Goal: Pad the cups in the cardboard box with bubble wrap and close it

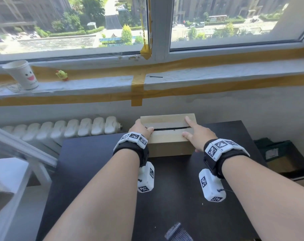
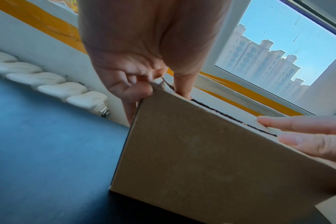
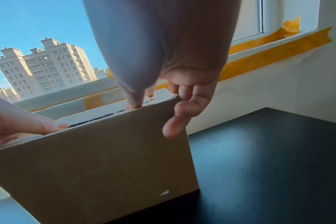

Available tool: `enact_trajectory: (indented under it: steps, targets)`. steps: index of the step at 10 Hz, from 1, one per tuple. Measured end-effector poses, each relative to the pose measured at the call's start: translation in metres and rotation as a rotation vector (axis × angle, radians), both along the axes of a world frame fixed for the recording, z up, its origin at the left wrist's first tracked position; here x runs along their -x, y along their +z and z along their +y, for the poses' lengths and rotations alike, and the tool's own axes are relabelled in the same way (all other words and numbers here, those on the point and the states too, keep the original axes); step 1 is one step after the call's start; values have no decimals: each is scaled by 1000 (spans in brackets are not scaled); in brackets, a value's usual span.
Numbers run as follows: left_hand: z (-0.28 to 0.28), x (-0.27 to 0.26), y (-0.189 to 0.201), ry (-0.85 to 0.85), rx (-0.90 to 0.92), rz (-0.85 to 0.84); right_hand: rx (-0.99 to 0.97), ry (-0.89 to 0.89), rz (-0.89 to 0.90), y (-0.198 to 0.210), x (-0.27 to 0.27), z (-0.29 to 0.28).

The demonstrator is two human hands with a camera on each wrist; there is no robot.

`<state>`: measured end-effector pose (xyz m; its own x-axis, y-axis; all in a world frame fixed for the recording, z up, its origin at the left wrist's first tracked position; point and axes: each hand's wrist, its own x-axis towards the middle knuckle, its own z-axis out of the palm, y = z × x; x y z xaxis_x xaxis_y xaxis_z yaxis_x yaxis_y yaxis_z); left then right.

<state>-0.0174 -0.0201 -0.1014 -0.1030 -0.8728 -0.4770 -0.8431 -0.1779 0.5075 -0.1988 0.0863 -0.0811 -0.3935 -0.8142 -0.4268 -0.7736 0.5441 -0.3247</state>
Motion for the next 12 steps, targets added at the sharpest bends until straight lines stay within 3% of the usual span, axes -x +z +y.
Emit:
enact_trajectory:
  steps: [1,2,3,4,5,7,9,12]
  targets:
    - [4,-2,4,-13,10,-1,-21,22,53,-1,-2,3]
    - [15,-2,15,-118,192,-137,2,37,192,-3,-10,3]
    - [25,4,15,-375,521,-260,38,113,299,-2,-15,3]
    - [23,3,14,-529,545,-316,-1,134,260,-4,-10,4]
    - [16,2,17,-596,406,-357,-45,130,229,-4,-9,4]
    - [18,5,13,-603,237,-403,-32,225,269,1,-13,4]
    - [24,12,14,-609,220,-431,-30,321,237,6,-29,1]
    - [33,21,58,-587,383,-397,100,304,242,49,-37,-8]
